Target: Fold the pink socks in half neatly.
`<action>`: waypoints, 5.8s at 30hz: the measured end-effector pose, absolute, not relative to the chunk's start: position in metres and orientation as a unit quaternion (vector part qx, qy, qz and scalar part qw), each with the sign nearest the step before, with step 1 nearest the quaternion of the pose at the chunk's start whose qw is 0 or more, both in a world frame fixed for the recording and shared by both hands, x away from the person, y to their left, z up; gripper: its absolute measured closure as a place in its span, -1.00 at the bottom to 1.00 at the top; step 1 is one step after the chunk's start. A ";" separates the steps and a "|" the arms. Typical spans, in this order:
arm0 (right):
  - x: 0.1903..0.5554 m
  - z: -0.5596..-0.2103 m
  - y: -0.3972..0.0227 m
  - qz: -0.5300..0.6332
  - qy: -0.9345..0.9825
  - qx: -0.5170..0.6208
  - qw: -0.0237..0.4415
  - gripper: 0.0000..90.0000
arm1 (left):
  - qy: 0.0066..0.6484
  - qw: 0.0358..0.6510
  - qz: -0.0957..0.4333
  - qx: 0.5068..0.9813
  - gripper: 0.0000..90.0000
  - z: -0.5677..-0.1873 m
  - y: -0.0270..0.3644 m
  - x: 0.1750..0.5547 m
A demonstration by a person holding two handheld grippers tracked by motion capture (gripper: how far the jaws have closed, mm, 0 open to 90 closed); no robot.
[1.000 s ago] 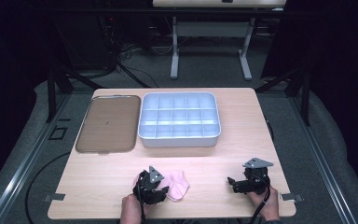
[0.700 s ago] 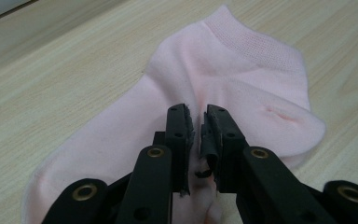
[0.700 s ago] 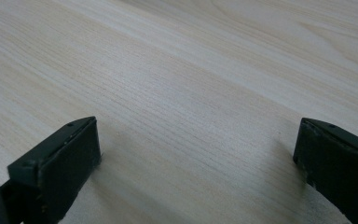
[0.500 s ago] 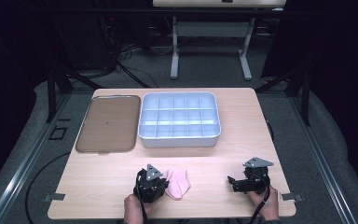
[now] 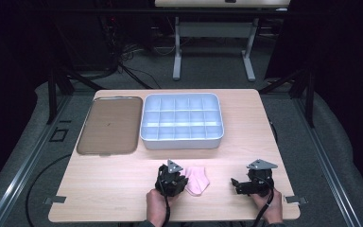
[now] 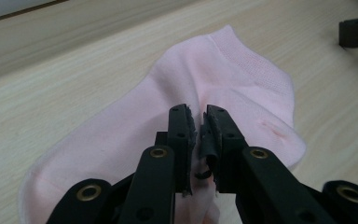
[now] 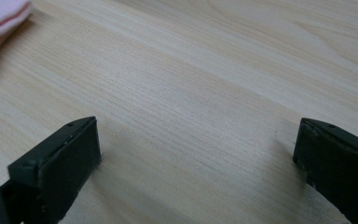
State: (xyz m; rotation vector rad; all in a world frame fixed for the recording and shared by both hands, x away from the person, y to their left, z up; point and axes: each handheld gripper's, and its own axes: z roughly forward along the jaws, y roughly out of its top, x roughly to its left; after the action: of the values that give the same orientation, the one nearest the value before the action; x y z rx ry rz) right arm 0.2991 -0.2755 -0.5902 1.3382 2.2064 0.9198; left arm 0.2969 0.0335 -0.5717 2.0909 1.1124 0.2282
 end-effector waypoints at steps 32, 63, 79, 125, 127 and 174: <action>0.283 -0.583 -0.266 0.335 0.790 0.458 0.231 -0.11 | 0.476 0.390 0.111 0.781 0.21 -0.567 0.103 0.304; 0.294 -0.583 -0.206 0.380 0.796 0.452 0.135 0.81 | 0.432 0.371 0.113 0.814 0.88 -0.578 0.098 0.305; 0.287 -0.584 -0.220 0.387 0.775 0.484 0.128 0.87 | 0.420 0.394 0.112 0.810 0.90 -0.582 0.092 0.304; 0.279 -0.550 -0.216 0.369 0.773 0.492 0.153 0.87 | 0.415 0.430 0.099 0.796 0.90 -0.590 0.092 0.309; 0.278 -0.546 -0.215 0.370 0.775 0.489 0.152 0.86 | 0.416 0.431 0.096 0.795 0.90 -0.590 0.092 0.309; 0.305 -0.562 -0.143 0.359 0.826 0.419 0.116 0.01 | 0.416 0.430 0.099 0.795 0.72 -0.590 0.092 0.308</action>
State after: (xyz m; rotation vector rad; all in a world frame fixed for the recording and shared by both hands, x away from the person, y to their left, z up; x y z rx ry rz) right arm 0.3047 -0.1426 -0.5623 1.2285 2.4183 1.0518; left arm 0.3080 0.0918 -0.5900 1.9835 1.0370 0.2471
